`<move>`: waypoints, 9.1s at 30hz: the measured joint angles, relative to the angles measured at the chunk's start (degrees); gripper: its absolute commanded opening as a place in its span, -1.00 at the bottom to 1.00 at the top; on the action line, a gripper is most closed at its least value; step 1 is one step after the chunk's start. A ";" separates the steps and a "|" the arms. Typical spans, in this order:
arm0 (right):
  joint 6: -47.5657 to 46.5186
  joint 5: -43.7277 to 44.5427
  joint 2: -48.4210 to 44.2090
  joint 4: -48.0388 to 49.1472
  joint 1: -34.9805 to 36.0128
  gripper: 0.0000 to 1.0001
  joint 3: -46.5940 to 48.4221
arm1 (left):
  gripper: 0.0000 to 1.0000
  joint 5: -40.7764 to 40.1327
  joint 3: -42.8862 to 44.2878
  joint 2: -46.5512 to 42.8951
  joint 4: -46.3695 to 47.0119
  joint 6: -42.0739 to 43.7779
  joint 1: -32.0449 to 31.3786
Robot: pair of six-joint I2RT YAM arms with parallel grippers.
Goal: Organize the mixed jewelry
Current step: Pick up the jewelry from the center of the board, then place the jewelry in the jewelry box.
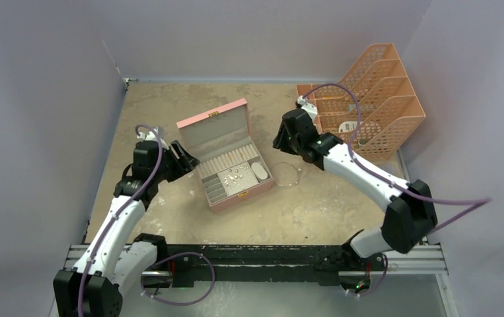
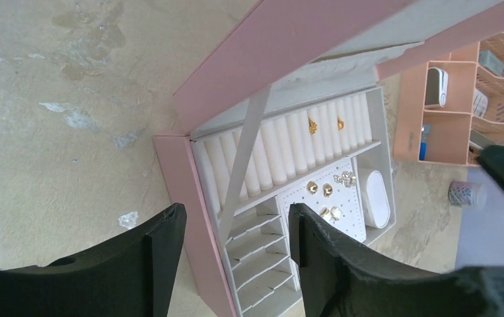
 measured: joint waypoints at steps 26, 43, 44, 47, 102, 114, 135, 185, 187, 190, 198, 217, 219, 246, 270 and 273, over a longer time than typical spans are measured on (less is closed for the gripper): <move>13.31 8.39 16.63 -19.26 -4.55 -0.21 -3.69 | 0.17 -0.42 1.40 -0.70 -0.74 1.46 0.00; 8.02 5.27 16.94 -9.27 -5.73 -1.00 -7.50 | 0.15 1.81 2.60 -0.31 0.46 1.46 0.00; 8.07 5.42 16.70 -9.03 -5.73 -1.00 -7.80 | 0.15 1.90 2.86 -0.28 0.48 1.46 0.00; 8.00 5.90 16.13 -8.87 -5.73 -1.00 -8.35 | 0.15 2.10 3.67 -0.26 0.50 1.46 0.00; 14.71 -6.51 2.32 45.90 5.20 -1.00 -15.69 | 0.20 27.61 3.26 9.07 29.55 -10.82 -0.52; 15.37 -8.04 4.00 47.78 6.03 -1.00 -15.69 | -0.62 28.04 3.17 13.90 37.86 -11.69 -0.92; -7.50 -23.78 1.51 50.90 0.15 -0.05 -14.73 | -1.00 29.92 18.71 15.87 14.69 15.54 -1.18; -24.37 -34.99 20.76 62.95 1.31 -1.00 -3.45 | -0.02 8.63 24.22 7.39 3.54 27.93 -1.18; -25.70 -34.99 20.76 63.14 1.31 -1.00 -3.82 | -0.02 7.87 24.22 7.50 3.48 27.91 -1.18; -27.17 -34.97 20.76 63.17 1.31 -1.00 -4.04 | -0.02 7.10 24.22 7.50 3.54 27.80 -1.18; -28.61 -34.67 21.09 63.41 1.31 -1.00 -4.74 | -0.01 6.84 24.22 8.00 3.54 26.49 -1.18; -27.85 -30.29 24.96 61.37 1.31 -1.00 -1.22 | 0.00 7.06 24.22 9.05 3.85 26.25 -1.18; -27.58 -30.29 24.96 61.53 1.31 -1.00 -1.25 | 0.00 7.06 24.22 9.09 3.85 26.25 -1.18; -26.56 -30.08 23.30 67.38 1.36 -1.00 -5.18 | 0.00 7.04 23.98 9.66 3.89 26.27 -1.18; -23.69 -22.73 24.94 62.51 1.36 -1.00 -1.55 | 0.00 9.62 23.89 10.45 3.93 26.27 -1.18; -22.82 -22.95 24.94 62.62 1.36 -1.00 -1.55 | 0.00 9.68 23.89 10.45 3.91 26.27 -1.18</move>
